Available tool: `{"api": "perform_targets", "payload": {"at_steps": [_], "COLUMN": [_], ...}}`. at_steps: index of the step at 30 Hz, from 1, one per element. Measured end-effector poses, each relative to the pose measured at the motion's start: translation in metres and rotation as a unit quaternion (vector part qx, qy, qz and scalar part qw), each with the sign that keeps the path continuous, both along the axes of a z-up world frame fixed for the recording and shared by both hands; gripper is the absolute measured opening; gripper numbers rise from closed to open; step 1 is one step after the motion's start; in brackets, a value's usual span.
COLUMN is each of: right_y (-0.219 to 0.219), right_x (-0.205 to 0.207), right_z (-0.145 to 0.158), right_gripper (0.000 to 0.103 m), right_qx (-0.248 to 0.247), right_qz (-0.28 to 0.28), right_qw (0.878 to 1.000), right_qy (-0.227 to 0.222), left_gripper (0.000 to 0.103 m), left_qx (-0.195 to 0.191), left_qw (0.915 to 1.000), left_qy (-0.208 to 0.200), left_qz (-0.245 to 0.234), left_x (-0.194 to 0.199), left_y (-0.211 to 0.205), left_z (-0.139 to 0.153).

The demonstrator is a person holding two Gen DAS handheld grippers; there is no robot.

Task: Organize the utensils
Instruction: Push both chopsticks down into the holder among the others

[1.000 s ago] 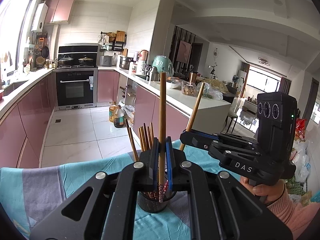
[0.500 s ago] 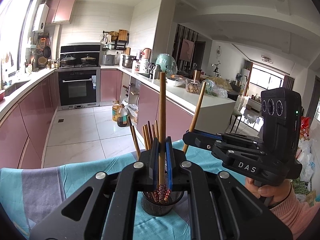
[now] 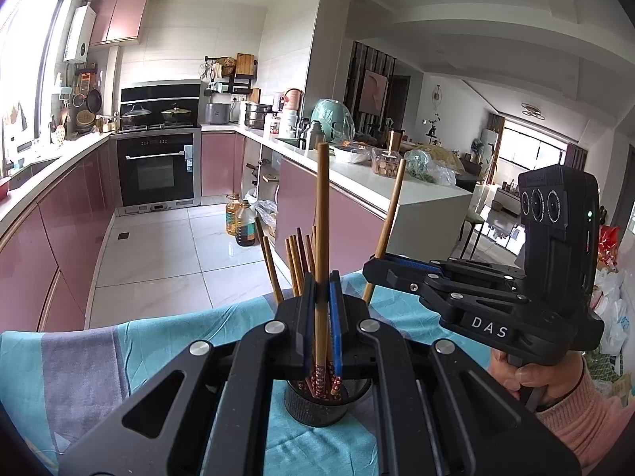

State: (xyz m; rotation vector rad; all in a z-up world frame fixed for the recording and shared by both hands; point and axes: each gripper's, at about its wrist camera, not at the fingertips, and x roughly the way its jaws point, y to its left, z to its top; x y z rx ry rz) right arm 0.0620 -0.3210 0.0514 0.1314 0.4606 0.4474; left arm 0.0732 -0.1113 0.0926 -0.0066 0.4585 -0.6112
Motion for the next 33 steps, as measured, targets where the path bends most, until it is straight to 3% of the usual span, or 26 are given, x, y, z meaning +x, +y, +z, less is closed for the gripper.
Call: {"api": "perform_targets", "payload": {"at_steps": [33], "right_y": [0.001], "right_x": [0.015], "right_z": [-0.035], "right_gripper": [0.005], "right_qx": [-0.012], "right_qz": [-0.009], "right_qw": [0.999], "right_qy": [0.039], "left_gripper": [0.007], "left_qx": [0.032], "left_qw": [0.9982], "left_qy": [0.050], "left_qz": [-0.007], "left_x": [0.027], "left_y": [-0.017], "left_z": [-0.021]}}
